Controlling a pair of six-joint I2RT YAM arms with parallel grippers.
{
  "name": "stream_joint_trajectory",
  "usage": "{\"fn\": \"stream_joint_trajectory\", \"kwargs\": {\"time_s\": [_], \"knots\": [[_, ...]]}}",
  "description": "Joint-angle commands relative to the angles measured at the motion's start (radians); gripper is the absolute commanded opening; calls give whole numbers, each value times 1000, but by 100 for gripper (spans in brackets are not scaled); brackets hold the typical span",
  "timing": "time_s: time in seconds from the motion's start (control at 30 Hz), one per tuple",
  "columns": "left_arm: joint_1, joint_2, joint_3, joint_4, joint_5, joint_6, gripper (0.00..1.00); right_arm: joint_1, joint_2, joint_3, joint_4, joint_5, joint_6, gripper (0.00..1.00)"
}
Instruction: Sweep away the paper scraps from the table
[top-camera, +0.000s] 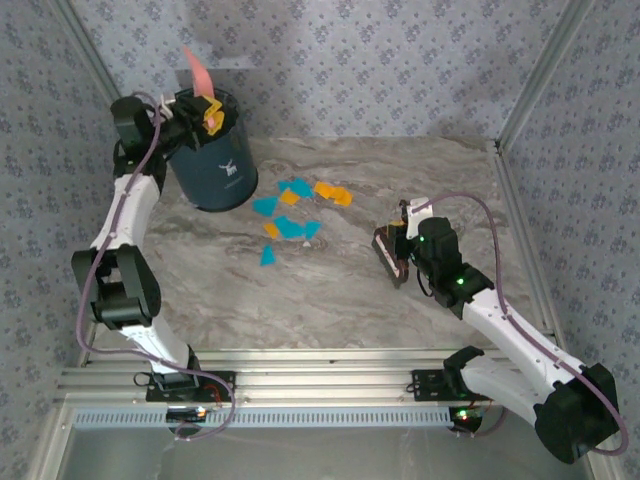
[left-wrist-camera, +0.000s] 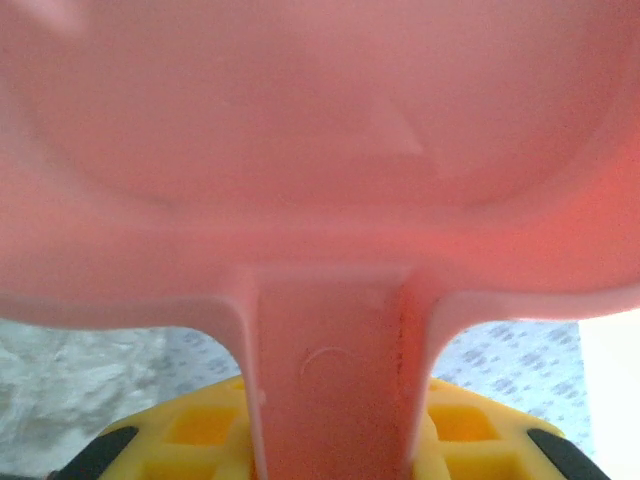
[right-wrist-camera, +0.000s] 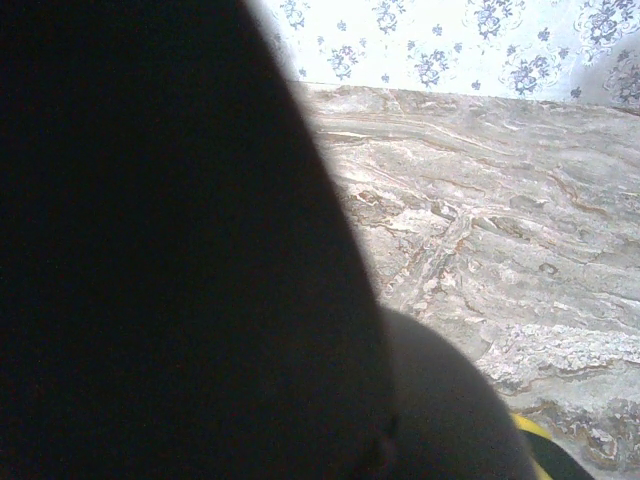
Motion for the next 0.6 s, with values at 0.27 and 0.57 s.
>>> {"fn": "stream_joint_trajectory", "kwargs": {"time_s": [0.27, 0.57], "knots": [[-49, -50, 222, -769, 2, 738, 0, -3, -8, -8, 49, -20, 43, 0], [-112, -67, 246, -1081, -168, 1069, 0, -3, 3, -8, 56, -42, 64, 0]]}}
